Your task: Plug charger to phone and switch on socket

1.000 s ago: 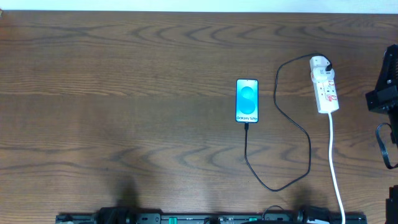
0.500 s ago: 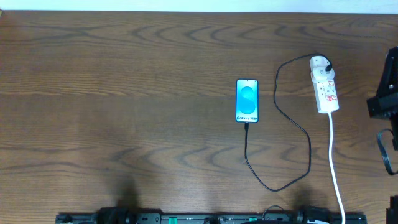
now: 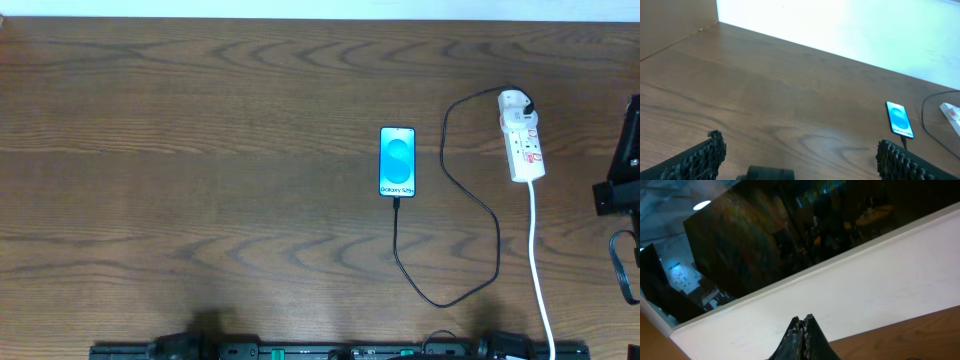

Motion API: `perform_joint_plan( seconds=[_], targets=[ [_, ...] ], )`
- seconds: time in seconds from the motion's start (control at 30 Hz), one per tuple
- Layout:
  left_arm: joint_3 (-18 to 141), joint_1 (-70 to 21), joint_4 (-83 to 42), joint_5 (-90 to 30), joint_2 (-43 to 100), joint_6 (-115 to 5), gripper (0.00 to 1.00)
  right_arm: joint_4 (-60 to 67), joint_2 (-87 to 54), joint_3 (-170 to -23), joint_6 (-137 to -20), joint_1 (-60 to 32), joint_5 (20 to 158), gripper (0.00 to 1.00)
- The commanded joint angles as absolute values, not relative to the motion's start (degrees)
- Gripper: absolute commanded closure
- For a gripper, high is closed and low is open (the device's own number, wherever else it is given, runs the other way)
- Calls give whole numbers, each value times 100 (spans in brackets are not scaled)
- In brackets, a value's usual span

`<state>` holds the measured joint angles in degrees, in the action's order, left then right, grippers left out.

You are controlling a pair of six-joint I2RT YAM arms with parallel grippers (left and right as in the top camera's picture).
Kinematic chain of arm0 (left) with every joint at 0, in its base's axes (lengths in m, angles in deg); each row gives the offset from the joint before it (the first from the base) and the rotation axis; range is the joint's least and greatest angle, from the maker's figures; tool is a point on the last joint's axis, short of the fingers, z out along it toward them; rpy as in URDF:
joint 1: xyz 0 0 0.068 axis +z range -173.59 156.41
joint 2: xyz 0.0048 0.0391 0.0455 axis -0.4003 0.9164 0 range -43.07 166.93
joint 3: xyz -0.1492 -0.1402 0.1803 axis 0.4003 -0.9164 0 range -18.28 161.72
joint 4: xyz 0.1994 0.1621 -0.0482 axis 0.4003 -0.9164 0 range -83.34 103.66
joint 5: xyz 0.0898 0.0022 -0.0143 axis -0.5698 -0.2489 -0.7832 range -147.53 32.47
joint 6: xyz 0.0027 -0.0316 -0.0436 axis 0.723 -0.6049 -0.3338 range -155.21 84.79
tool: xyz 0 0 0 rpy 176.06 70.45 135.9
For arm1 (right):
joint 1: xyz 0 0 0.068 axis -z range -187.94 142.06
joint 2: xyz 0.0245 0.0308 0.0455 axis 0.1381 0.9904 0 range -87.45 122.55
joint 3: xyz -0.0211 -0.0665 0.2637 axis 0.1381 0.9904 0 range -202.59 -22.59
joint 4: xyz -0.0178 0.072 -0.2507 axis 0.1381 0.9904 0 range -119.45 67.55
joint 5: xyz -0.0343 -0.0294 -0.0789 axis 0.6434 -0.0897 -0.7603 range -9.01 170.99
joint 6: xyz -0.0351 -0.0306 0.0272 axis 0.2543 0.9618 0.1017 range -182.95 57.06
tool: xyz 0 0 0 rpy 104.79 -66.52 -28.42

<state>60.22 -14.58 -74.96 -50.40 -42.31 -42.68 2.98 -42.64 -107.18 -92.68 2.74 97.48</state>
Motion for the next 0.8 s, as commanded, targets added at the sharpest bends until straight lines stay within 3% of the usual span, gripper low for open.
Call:
perform_joint_plan(
  seconds=[0.0,0.77],
  targets=[
    [6089,-1440,-7502,-5053,-4288,-4257,2,307,-4294,-10745,-9377,245,9921,99],
    [6002,-1440,-7288,-5077,-4288,-4316,2,311,-4294,-10745,-9375,245,10024,99]
  ],
)
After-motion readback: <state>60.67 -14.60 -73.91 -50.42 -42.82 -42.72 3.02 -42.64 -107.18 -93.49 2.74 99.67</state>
